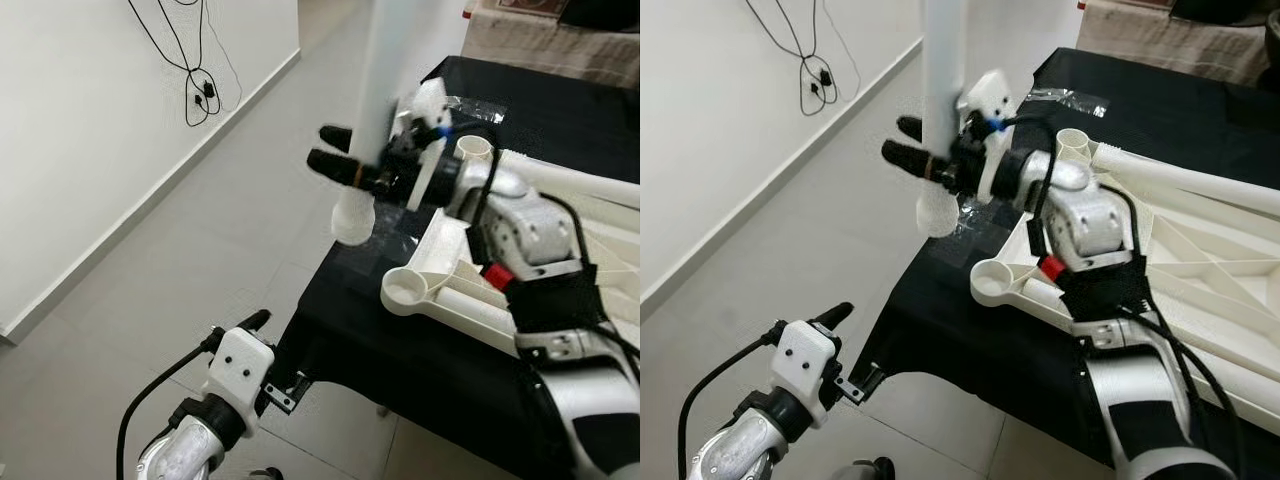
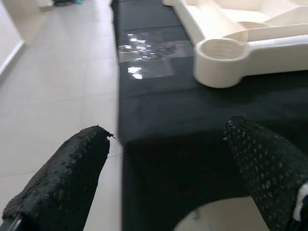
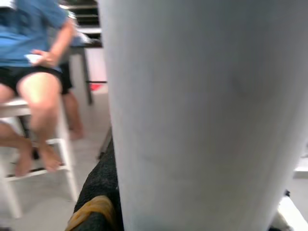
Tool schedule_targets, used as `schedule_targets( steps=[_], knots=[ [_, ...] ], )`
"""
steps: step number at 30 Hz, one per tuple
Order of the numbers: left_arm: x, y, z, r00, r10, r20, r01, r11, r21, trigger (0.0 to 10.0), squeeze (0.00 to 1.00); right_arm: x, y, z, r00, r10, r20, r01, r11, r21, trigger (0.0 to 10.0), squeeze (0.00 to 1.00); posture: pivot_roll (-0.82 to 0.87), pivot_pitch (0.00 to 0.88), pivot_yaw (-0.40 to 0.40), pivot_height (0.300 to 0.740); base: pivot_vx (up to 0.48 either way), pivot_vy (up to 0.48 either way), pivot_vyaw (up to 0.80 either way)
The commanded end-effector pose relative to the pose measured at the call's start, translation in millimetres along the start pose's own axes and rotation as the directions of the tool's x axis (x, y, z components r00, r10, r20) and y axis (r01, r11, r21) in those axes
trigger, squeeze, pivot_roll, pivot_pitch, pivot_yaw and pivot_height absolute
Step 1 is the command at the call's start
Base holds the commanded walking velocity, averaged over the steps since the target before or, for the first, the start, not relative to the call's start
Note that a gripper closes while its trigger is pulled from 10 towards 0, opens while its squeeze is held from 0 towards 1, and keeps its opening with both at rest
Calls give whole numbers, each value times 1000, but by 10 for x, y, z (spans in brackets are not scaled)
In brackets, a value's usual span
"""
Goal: Building children table
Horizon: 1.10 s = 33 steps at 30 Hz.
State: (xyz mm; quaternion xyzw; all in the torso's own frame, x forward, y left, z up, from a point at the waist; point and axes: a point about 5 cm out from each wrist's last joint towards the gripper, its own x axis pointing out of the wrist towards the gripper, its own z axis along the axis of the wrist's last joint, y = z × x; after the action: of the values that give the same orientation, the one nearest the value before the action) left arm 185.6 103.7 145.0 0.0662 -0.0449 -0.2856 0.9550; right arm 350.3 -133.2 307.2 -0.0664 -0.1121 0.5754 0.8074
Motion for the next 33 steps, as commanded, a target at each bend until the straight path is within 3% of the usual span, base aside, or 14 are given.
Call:
schedule_targets(
  steps=[1,6,10,12,20,24,33],
  knots=[
    [-68,-52,20,999,-39,8,39,999,-9,10000,0,-93,-28,81,997,73,28,-72,997,-10,10000,0,33,265,0,740,0,0,0],
    [-130,-72,69,998,-51,25,50,998,32,10000,0,-218,-32,121,985,173,-4,-173,985,-21,10000,0,47,277,12,740,0,0,0],
    [-181,-89,118,997,-55,45,51,995,83,10000,0,-200,33,2,948,282,-145,-293,954,-59,10000,0,56,296,20,740,0,0,0],
    [-194,-97,127,997,-57,48,52,995,87,10000,0,-191,31,-8,940,296,-169,-311,948,-71,10000,0,60,299,21,740,0,0,0],
    [-241,-119,159,996,-71,51,66,994,91,10000,0,-181,-15,96,929,324,-181,-347,931,-115,10000,0,74,312,25,740,0,0,0],
    [-266,-127,182,994,-95,55,91,993,80,10000,0,-70,83,47,885,422,-196,-447,888,-111,10000,0,77,327,31,740,0,0,0],
    [-310,-156,221,993,-98,63,93,992,84,10000,0,-143,-27,76,899,407,-162,-423,902,-80,10000,0,94,353,37,740,0,0,0]
  ],
)
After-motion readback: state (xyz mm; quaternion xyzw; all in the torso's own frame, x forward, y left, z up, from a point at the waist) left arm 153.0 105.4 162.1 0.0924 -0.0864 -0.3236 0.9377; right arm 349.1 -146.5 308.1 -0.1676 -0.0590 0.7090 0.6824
